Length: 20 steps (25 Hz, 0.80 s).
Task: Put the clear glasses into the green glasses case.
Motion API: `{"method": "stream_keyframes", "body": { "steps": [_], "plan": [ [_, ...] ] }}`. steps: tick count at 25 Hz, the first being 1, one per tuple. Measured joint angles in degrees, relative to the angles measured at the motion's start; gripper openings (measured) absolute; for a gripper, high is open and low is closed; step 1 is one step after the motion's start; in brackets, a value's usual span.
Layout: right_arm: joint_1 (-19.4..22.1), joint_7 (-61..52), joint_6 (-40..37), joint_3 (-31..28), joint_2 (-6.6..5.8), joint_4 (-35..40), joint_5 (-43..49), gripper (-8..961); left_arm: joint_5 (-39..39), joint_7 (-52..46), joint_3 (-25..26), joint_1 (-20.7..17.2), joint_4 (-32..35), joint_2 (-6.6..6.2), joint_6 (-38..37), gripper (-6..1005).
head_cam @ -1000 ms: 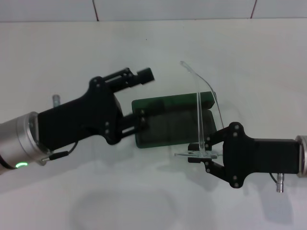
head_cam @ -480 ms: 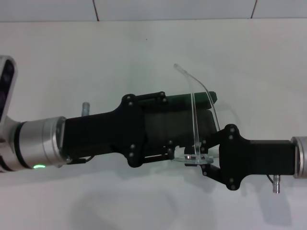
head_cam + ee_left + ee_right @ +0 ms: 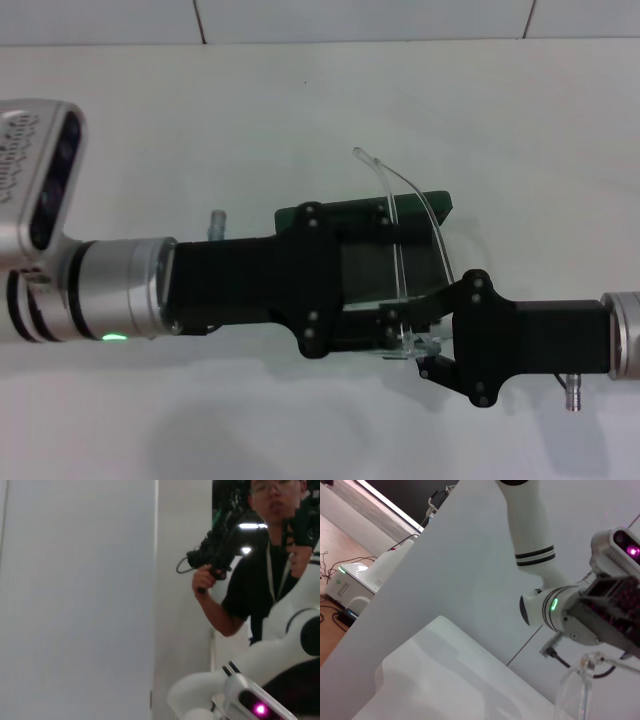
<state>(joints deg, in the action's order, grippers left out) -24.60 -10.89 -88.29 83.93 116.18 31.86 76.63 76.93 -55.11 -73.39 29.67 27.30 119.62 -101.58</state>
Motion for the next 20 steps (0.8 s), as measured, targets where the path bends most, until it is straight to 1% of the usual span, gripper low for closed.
{"method": "stream_keyframes", "body": {
  "steps": [6, 13, 15, 20],
  "plan": [
    [0.1, 1.4, -0.5, 0.0, 0.0, 0.3, -0.2, 118, 1.9, -1.5, 0.0, 1.0, -1.0, 0.0, 1.0, 610],
    [0.5, 4.3, -1.2, 0.0, 0.0, 0.1, -0.5, 118, 2.6, -9.1, 0.1, 2.3, -1.0, -0.3, 4.8, 610],
    [0.5, 5.2, -1.7, 0.0, 0.0, 0.0, -0.9, 118, 3.2, -12.7, 0.2, 3.1, -1.0, -0.4, 5.9, 610],
    [0.7, 6.8, -3.0, 0.1, 0.0, 0.0, -1.4, 117, 4.7, -15.8, 0.5, 3.5, -0.9, -0.5, 6.3, 609]
  ]
}}
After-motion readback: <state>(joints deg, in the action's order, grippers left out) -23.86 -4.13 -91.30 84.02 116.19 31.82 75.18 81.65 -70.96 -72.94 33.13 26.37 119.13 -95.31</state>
